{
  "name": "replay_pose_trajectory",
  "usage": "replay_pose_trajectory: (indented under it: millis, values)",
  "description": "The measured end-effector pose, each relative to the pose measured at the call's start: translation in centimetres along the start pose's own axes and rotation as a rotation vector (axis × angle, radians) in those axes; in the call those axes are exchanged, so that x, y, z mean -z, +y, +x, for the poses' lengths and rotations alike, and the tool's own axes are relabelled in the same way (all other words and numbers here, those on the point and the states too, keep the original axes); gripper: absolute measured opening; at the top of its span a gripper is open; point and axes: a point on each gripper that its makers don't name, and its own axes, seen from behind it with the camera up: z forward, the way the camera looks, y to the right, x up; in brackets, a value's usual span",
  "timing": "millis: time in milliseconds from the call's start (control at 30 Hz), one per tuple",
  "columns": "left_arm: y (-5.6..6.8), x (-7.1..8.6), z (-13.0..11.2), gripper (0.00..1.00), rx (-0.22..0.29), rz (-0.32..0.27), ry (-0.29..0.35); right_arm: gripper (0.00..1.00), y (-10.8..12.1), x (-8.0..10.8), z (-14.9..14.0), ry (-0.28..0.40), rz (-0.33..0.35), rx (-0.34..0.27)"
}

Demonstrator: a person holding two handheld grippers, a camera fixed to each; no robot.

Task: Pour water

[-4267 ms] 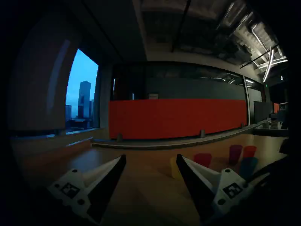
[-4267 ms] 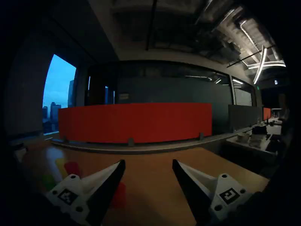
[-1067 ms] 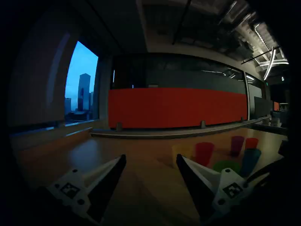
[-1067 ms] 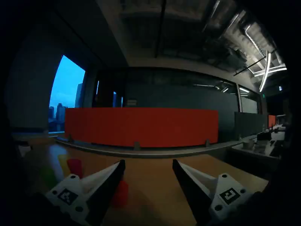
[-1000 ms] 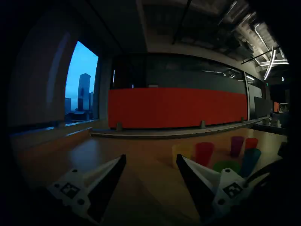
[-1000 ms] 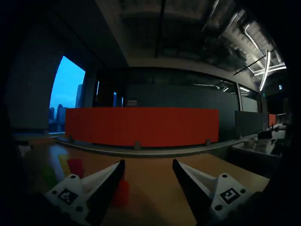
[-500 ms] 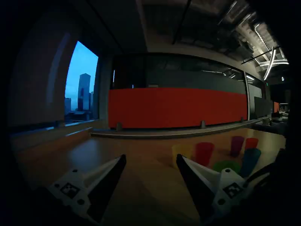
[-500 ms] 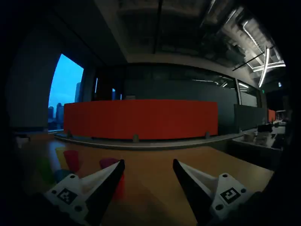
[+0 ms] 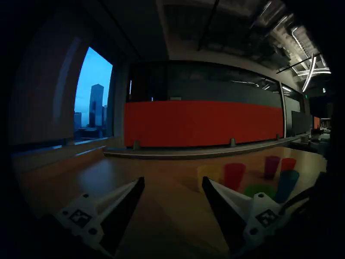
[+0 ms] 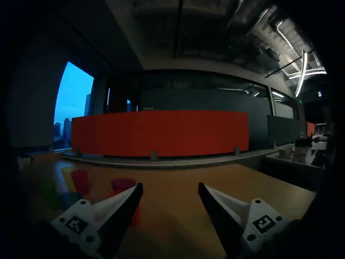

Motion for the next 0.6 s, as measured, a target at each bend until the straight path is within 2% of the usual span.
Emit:
replay_pose_trajectory:
  millis: [600]
  values:
    - [-0.04, 0.03, -0.02, 0.99, 0.000, 0.000, 0.000, 0.99, -0.47, 0.00, -0.13, -0.026, 0.001, 0.016]
